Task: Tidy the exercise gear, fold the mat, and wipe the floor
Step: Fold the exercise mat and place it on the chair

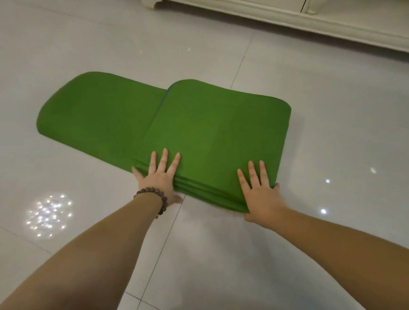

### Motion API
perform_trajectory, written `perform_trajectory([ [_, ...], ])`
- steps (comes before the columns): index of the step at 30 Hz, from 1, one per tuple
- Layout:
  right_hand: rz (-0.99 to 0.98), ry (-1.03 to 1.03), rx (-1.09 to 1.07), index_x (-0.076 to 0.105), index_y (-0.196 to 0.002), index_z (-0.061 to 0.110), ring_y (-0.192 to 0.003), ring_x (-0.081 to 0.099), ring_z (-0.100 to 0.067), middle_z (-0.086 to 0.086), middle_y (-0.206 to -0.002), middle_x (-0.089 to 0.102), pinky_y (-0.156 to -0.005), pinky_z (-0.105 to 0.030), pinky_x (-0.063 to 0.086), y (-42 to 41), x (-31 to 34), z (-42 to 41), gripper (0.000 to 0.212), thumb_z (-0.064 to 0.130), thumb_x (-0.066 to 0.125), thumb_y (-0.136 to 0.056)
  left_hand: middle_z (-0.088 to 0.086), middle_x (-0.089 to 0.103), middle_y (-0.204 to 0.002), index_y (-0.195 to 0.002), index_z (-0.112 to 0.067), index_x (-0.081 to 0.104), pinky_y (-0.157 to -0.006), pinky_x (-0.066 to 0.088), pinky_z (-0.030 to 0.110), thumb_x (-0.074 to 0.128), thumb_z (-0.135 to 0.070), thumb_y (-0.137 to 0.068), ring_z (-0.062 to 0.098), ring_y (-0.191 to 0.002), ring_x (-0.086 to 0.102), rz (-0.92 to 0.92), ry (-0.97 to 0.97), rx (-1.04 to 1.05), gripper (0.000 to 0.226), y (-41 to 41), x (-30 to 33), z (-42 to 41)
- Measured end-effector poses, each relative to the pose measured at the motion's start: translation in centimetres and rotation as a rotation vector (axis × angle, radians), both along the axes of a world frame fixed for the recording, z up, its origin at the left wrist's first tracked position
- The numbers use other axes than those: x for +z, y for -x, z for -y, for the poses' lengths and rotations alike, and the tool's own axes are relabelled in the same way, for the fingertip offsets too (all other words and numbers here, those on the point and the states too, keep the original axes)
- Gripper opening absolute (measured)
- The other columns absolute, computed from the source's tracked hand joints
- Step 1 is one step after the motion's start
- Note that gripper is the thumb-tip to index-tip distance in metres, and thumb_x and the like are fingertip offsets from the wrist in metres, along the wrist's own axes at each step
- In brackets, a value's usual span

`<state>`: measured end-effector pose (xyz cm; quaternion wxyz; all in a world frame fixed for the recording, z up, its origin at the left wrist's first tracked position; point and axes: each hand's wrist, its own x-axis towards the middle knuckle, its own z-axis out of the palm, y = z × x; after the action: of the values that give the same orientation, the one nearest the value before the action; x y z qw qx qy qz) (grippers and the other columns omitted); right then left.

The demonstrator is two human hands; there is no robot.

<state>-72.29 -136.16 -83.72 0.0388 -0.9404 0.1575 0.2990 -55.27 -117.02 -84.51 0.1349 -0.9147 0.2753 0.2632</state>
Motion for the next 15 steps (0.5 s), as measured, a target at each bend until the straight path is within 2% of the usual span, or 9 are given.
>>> perform_trajectory([
  [3,0.046,0.008,-0.009,-0.01,-0.15,0.015,-0.142,-0.02,-0.036,-0.012,-0.157,-0.02,-0.104,-0.057,0.032,0.5,0.3,0.0,0.085,0.018,0.051,-0.091,-0.002,-0.025,-0.159,-0.148,-0.036,-0.024,-0.107,0.004,0.075,0.066,-0.068,-0.073,0.031,-0.147,-0.018,0.051,0.055,0.029,0.121,1.2,0.1,0.7],
  [5,0.095,0.042,0.011,-0.006,-0.15,0.014,-0.144,-0.016,-0.032,-0.009,-0.158,-0.014,-0.105,-0.055,0.03,0.9,1.0,1.4,0.076,0.008,0.043,-0.093,0.001,-0.02,-0.16,-0.149,-0.033,-0.02,-0.106,0.002,0.076,0.064,-0.064,-0.076,0.034,-0.147,-0.015,0.065,0.096,0.055,0.116,2.4,-0.1,1.6],
  [9,0.134,0.072,0.058,0.002,-0.151,0.016,-0.146,-0.009,-0.021,-0.002,-0.16,-0.006,-0.111,-0.05,0.022,3.6,4.4,7.1,0.071,0.016,0.044,-0.095,0.01,-0.012,-0.162,-0.151,-0.031,-0.017,-0.108,0.004,0.074,0.055,-0.051,-0.091,0.042,-0.146,-0.01,0.049,0.163,0.052,0.096,6.3,0.1,5.1],
  [15,0.123,0.095,0.008,0.004,-0.152,0.02,-0.146,-0.009,-0.015,0.002,-0.16,-0.004,-0.111,-0.041,0.02,14.1,7.1,13.7,0.074,0.024,0.048,-0.092,0.018,-0.008,-0.16,-0.151,-0.027,-0.016,-0.109,0.003,0.073,0.05,-0.049,-0.095,0.05,-0.143,-0.007,-0.029,0.158,-0.071,0.09,15.4,1.0,12.3],
])
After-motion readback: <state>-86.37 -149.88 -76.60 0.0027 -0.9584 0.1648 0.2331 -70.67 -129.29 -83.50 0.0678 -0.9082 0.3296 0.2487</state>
